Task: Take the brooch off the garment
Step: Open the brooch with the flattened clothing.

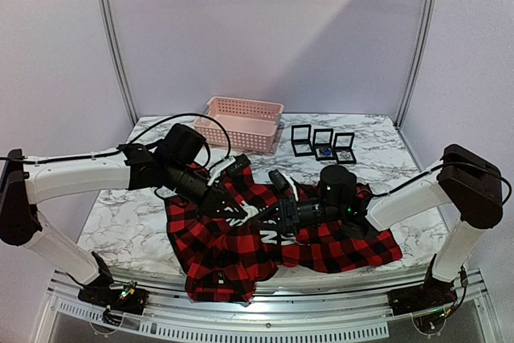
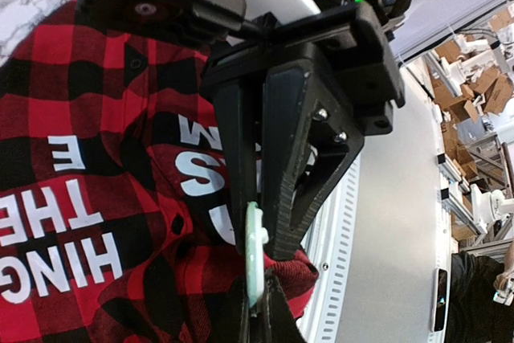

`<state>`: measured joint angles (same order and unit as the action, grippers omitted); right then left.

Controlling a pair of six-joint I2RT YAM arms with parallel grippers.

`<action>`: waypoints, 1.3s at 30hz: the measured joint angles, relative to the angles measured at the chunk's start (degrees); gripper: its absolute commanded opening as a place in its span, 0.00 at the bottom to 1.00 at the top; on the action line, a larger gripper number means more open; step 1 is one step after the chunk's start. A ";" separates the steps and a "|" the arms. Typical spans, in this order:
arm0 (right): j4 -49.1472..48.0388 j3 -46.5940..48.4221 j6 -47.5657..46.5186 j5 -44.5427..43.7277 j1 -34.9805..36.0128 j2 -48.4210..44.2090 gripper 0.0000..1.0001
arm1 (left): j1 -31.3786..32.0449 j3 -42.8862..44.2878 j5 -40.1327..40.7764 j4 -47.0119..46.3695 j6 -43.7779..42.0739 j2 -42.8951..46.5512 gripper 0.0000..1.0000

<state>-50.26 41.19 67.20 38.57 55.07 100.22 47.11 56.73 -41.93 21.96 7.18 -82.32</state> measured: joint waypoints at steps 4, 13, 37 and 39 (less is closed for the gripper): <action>3.45 1.64 -0.61 0.98 -0.11 0.42 0.08 | 0.00 0.00 0.92 1.36 -0.44 0.02 0.00; 13.35 5.57 -5.11 1.29 -0.13 0.39 0.08 | 0.00 0.00 3.08 3.39 -1.60 0.09 0.00; 15.96 -2.01 -19.80 -5.79 -1.62 -14.10 0.45 | -0.20 0.76 -2.78 -0.26 -2.38 0.09 0.00; 16.26 -3.58 -21.42 -6.80 -1.95 -17.88 0.45 | -0.31 0.76 -3.63 -0.31 -2.21 0.09 0.00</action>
<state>-34.00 37.60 45.78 31.77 53.12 82.35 46.81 57.49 -45.56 21.65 4.97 -82.24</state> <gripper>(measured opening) 0.443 0.053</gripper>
